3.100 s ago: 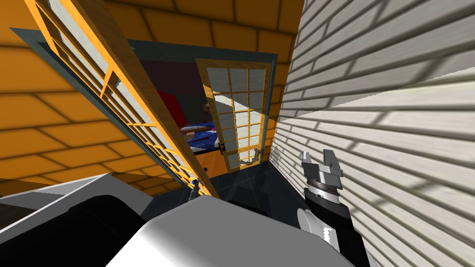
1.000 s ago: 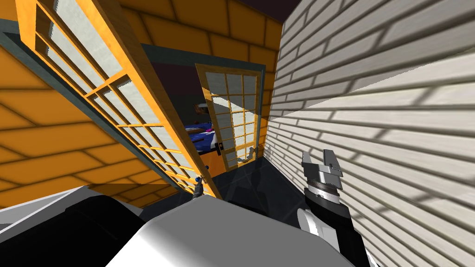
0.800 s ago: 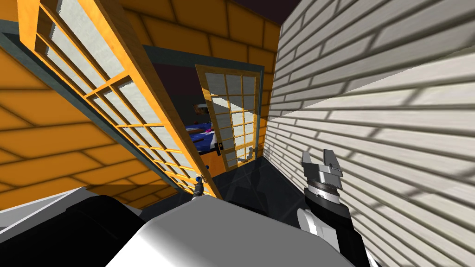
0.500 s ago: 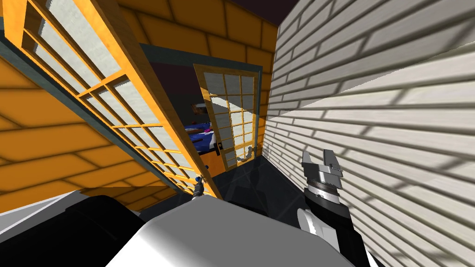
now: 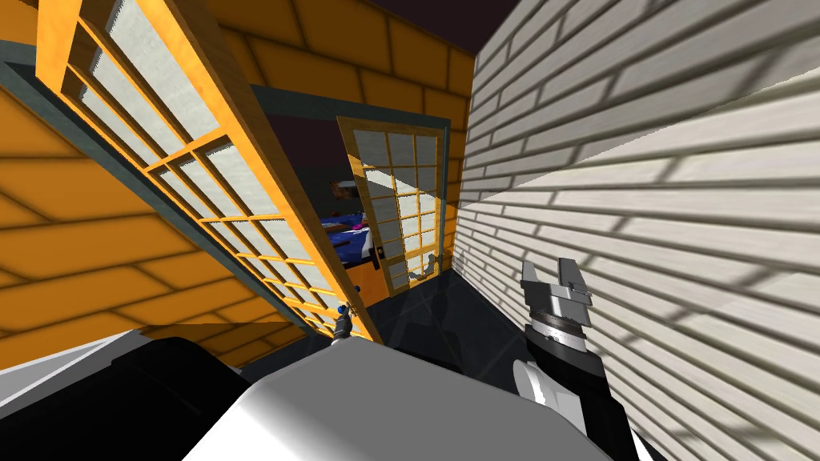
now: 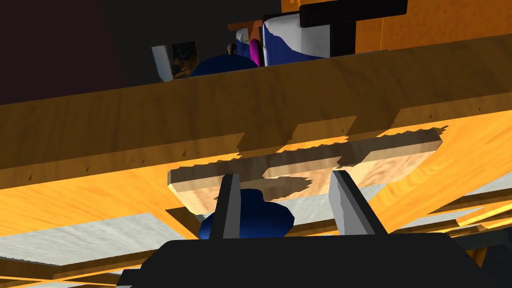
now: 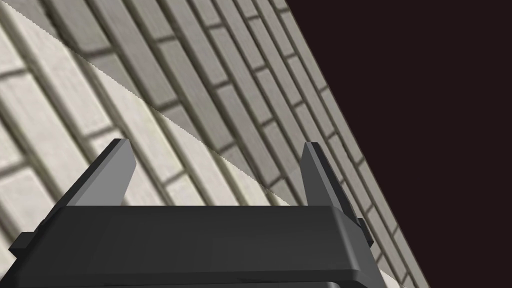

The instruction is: Pull the door open

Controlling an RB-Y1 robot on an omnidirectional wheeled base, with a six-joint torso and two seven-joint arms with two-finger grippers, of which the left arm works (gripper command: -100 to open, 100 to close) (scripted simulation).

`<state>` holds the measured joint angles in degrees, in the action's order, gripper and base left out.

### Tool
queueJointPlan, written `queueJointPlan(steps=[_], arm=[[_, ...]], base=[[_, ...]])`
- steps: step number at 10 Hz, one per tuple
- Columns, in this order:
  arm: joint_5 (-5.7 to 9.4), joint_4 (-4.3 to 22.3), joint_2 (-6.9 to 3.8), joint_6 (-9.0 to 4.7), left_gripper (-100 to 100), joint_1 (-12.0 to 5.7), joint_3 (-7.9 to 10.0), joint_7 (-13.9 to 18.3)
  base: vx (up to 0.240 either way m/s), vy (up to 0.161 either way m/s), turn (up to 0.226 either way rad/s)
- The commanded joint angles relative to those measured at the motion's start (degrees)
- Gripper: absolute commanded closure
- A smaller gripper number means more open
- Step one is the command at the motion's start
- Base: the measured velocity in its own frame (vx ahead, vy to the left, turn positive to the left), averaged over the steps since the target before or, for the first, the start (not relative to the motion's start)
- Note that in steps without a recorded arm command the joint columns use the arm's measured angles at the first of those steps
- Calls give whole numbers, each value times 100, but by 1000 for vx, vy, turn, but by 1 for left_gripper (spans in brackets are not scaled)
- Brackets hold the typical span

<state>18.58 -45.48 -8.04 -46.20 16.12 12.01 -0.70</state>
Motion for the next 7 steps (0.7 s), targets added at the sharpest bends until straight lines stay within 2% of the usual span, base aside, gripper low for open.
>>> queueJointPlan(steps=[1, 4, 5, 7], arm=[[81, 103, -83, 88, 100, 16, 174, -42], [81, 103, -83, 88, 100, 16, 174, -42], [47, -204, 24, 95, 100, 57, -63, 151], [82, -200, -4, 82, 100, 34, -120, 323]], base=[[-11, 3, 7], [4, 4, -1], [-58, -23, -83], [-81, 18, -91]])
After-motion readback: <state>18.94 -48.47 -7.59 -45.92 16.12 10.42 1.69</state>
